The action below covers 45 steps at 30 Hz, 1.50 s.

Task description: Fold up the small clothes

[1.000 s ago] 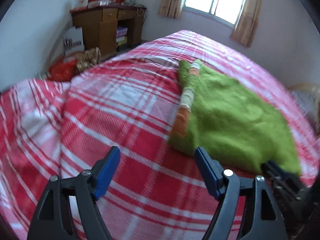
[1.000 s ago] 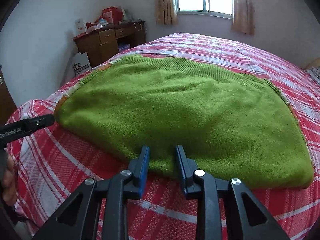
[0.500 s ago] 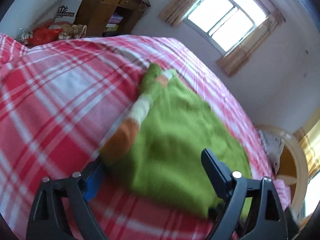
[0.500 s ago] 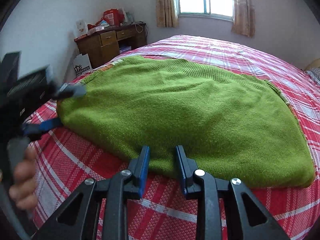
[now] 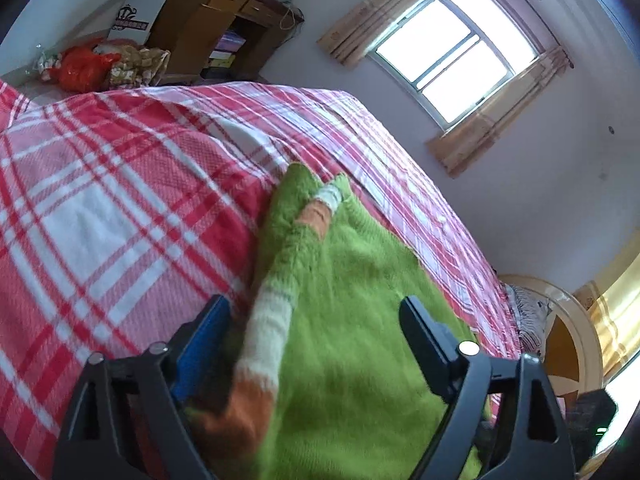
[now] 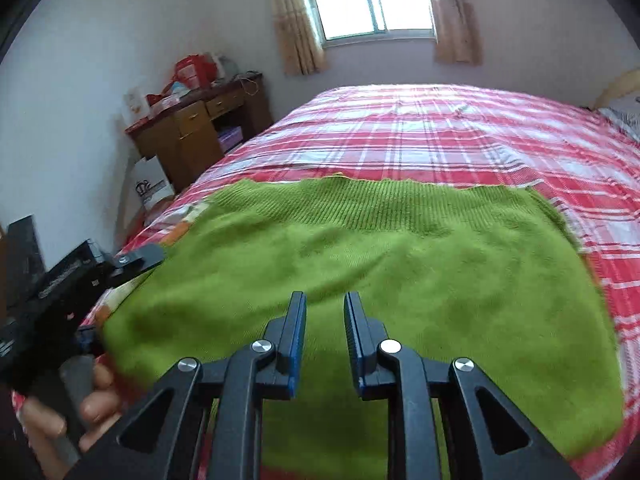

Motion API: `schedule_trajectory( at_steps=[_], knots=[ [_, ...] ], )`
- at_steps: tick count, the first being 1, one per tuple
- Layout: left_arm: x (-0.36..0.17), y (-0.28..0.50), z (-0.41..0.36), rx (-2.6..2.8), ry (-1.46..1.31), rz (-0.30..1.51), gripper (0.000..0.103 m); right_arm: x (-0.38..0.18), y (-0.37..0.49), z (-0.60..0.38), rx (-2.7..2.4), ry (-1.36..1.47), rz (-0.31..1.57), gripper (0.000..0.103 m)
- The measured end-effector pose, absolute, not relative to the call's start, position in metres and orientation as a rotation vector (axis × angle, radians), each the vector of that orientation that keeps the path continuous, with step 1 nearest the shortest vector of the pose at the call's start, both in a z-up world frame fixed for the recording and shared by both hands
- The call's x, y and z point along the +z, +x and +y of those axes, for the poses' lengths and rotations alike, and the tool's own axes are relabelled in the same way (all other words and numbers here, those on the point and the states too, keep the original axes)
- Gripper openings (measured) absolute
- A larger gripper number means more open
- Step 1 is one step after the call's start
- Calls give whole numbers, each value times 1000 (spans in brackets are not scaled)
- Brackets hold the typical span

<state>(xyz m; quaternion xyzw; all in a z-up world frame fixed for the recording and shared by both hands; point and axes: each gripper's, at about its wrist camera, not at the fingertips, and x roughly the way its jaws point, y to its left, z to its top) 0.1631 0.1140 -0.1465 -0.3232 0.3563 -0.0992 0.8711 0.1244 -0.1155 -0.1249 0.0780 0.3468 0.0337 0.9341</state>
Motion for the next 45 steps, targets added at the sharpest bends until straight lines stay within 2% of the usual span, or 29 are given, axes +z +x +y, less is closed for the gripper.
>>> schedule_trajectory(
  at_steps=[2, 4, 6, 7, 8, 10, 16, 22, 31, 33, 36, 40, 45],
  knots=[
    [-149, 167, 111, -187, -631, 763, 68, -147, 138, -113, 85, 162, 788, 20],
    [-150, 164, 107, -177, -580, 744, 62, -149, 137, -116, 97, 178, 771, 20],
    [-151, 162, 106, -139, -554, 730, 49, -152, 136, -117, 104, 196, 766, 20],
    [-151, 161, 108, -117, -562, 724, 35, -153, 137, -118, 106, 203, 766, 20],
    [-151, 162, 110, -112, -576, 723, 28, -153, 137, -118, 107, 206, 766, 20],
    [-147, 164, 111, -116, -586, 720, 24, -152, 137, -119, 106, 203, 764, 20],
    [-111, 156, 71, -147, -342, 607, 21, -150, 135, -120, 110, 217, 759, 20],
    [-115, 147, 24, -250, -143, 584, 20, -149, 132, -122, 114, 229, 757, 20],
    [-129, 161, 23, -321, -159, 687, 20, -149, 135, -131, 132, 264, 762, 21],
    [-130, 157, 23, -324, -164, 682, 20, -149, 137, -136, 161, 296, 768, 27],
    [-130, 153, 25, -339, -211, 673, 20, -141, 143, -150, 220, 377, 777, 28],
    [-129, 153, 29, -341, -244, 665, 21, -121, 166, -161, 332, 497, 764, 29],
    [-129, 153, 30, -343, -249, 663, 21, -115, 219, -133, 403, 459, 856, 29]
  ],
)
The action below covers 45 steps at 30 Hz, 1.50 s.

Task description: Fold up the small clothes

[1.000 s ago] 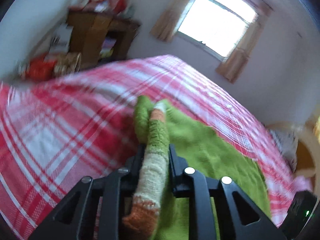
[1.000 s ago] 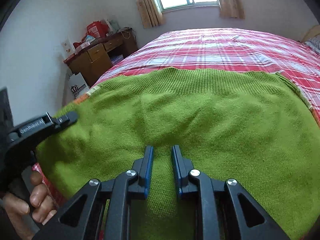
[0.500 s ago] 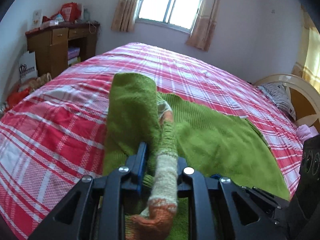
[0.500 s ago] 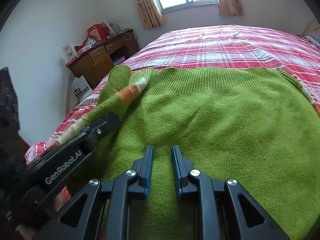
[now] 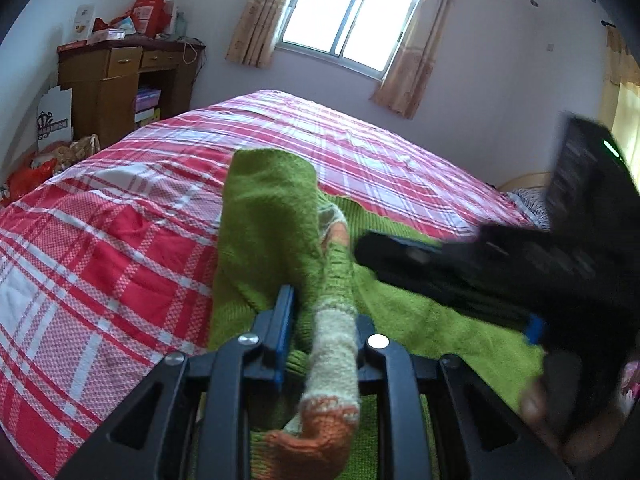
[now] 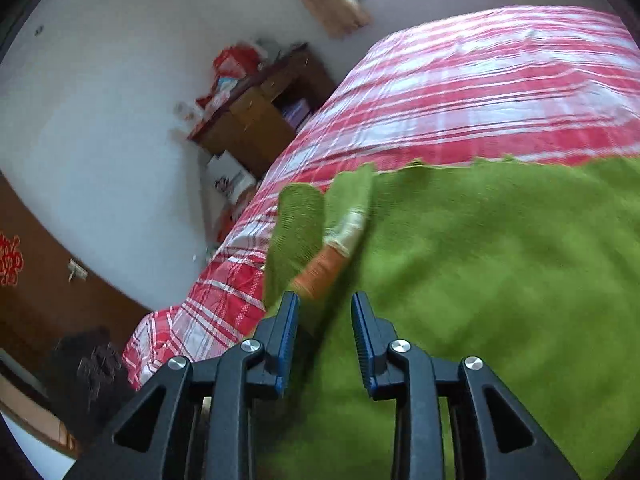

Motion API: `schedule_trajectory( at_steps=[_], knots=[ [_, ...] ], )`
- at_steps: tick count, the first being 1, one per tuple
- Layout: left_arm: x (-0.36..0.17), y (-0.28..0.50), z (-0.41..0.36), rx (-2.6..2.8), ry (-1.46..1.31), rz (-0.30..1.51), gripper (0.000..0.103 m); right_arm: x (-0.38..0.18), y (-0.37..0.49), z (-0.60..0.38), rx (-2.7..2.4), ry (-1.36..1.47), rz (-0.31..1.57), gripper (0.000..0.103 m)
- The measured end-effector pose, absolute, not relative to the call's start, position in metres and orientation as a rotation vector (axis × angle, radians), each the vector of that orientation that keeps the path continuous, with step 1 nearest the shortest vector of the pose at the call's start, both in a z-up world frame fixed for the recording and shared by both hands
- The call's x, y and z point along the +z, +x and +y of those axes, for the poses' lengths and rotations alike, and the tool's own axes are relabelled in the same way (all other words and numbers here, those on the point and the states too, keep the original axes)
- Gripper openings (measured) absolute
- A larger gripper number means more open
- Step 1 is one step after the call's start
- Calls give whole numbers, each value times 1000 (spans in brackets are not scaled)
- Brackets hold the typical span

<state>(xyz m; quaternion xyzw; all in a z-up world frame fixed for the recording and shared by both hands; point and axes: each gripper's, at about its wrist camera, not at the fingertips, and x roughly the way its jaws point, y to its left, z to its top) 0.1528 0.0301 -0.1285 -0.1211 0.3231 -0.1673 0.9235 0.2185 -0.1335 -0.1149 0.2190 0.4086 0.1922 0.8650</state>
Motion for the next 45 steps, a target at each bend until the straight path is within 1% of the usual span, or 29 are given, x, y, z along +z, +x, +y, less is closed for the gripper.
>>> schedule_trajectory(
  at_steps=[3, 5, 6, 7, 9, 11, 12, 14, 19, 22, 26, 30, 36, 45],
  knots=[
    [-128, 151, 31, -343, -250, 665, 21, -116, 244, -114, 428, 427, 912, 29],
    [-128, 151, 29, -340, -245, 667, 21, -118, 256, -104, 451, 405, 940, 38],
    [-128, 150, 28, -340, -243, 667, 21, -119, 263, -98, 450, 379, 956, 49],
    [-127, 150, 27, -339, -242, 667, 21, -121, 264, -94, 446, 364, 961, 52],
    [-128, 150, 27, -341, -248, 667, 21, -122, 265, -85, 457, 322, 961, 52],
    [-128, 149, 26, -342, -250, 667, 21, -123, 263, -81, 447, 262, 930, 27],
    [-128, 150, 27, -343, -249, 672, 21, -123, 262, -78, 433, 227, 920, 18],
    [-128, 150, 25, -343, -247, 676, 23, -127, 260, -79, 421, 215, 906, 15],
    [-127, 147, 25, -366, -262, 669, 23, -127, 246, -87, 393, 201, 852, 12],
    [-126, 144, 26, -384, -278, 666, 21, -124, 240, -101, 393, 256, 840, 12],
    [-121, 136, 21, -382, -260, 680, 19, -122, 232, -103, 376, 228, 837, 12],
    [-113, 126, 3, -403, -213, 683, 18, -114, 221, -120, 369, 251, 817, 12],
    [-105, 118, -32, -453, -150, 703, 17, -116, 205, -162, 316, 302, 821, 12],
    [-112, 112, -71, -476, -87, 750, 15, -127, 190, -206, 266, 362, 845, 12]
  ],
)
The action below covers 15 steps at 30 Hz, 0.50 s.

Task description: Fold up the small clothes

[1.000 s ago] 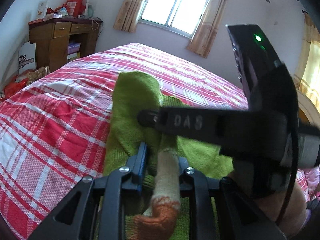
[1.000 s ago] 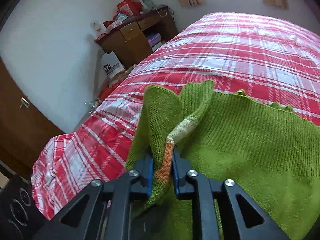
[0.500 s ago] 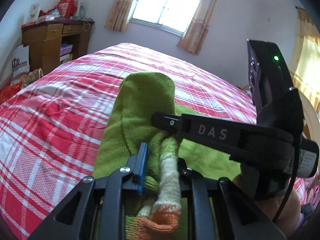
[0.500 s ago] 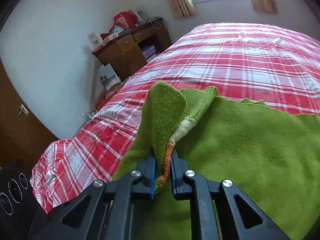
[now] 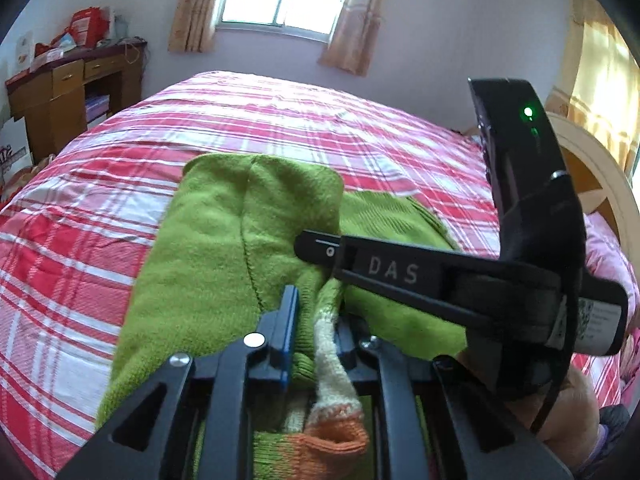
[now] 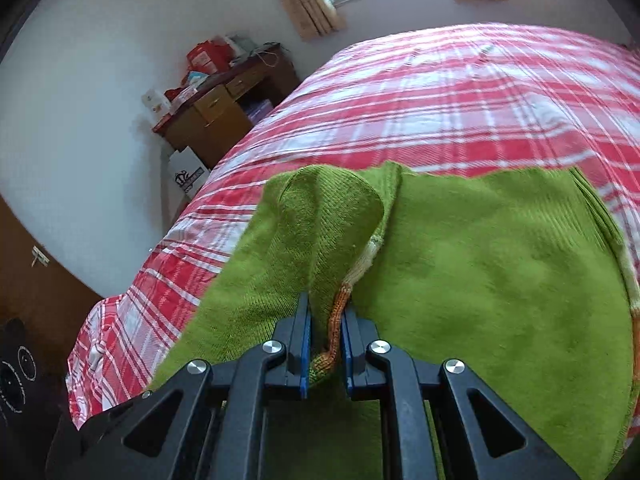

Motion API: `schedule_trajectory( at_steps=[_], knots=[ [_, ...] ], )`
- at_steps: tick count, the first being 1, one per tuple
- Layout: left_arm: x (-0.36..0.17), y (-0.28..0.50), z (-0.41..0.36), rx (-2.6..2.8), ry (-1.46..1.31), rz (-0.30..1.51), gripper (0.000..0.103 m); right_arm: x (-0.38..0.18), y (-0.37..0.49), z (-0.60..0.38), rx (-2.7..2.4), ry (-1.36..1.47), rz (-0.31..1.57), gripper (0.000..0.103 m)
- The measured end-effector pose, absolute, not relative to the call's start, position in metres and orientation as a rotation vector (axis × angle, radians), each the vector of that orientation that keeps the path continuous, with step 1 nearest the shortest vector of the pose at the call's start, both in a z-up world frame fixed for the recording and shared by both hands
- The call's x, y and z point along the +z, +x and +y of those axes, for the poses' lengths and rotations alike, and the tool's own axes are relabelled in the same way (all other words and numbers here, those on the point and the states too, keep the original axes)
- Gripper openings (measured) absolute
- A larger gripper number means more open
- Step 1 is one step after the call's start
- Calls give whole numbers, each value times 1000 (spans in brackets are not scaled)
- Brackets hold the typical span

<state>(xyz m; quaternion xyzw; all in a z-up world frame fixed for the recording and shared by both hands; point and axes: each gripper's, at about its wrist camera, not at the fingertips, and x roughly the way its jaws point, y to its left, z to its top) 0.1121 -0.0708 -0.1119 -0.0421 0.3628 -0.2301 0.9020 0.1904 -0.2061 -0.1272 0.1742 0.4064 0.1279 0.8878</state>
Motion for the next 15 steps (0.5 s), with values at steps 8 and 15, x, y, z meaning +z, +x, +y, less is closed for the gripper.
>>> schedule_trajectory(
  at_steps=[8, 15],
  knots=[
    [-107, 108, -106, -510, -69, 759, 15, -121, 179, -238, 238, 364, 835, 12],
    [-103, 104, -152, -561, -49, 777, 15, -114, 166, -279, 186, 345, 825, 12]
  ],
)
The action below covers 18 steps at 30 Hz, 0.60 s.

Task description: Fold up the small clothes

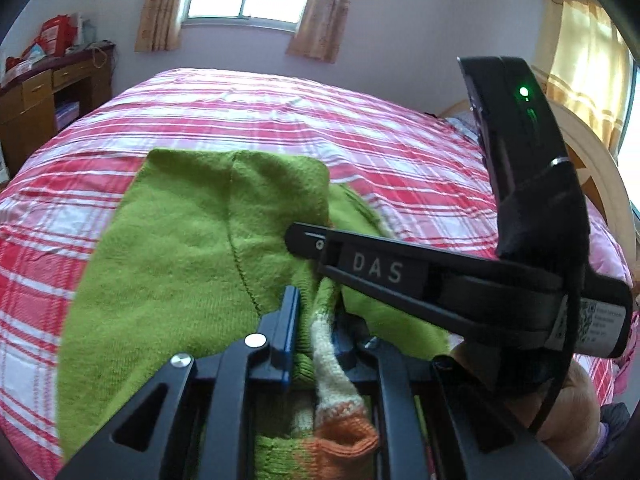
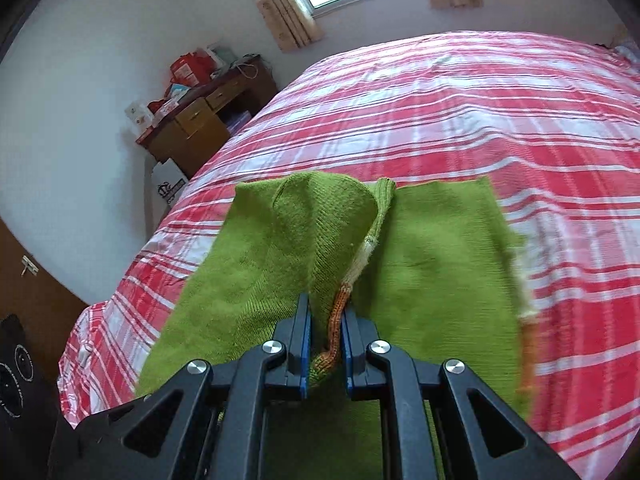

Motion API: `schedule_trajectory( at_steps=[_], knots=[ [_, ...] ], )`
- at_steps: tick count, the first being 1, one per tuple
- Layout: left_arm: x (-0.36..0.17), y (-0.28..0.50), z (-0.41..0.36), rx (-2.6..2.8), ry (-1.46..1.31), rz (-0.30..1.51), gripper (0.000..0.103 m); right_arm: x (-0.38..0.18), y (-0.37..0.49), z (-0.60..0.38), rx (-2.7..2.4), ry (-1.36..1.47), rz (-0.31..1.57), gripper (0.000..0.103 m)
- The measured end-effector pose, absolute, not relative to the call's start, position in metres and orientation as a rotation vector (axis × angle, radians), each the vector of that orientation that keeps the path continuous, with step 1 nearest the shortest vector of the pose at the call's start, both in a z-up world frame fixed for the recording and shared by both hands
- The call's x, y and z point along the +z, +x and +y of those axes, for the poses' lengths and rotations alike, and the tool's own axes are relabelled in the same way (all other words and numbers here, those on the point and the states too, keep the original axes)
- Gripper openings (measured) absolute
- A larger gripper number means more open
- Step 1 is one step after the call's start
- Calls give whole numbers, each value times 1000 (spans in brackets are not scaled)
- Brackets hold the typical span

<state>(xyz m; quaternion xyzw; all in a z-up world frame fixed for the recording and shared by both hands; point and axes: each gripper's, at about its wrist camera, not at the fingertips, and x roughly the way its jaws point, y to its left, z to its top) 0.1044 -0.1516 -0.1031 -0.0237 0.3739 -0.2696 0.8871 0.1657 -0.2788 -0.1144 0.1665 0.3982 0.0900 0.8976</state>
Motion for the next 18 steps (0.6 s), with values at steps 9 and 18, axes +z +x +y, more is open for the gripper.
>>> schedule_trajectory(
  at_steps=[9, 18],
  knots=[
    [-103, 99, -185, -575, -5, 767, 14, -116, 155, -318, 184, 361, 806, 12],
    [-106, 112, -228, -613, 0, 797, 14, -121, 168, -363, 148, 391, 830, 11]
  ],
)
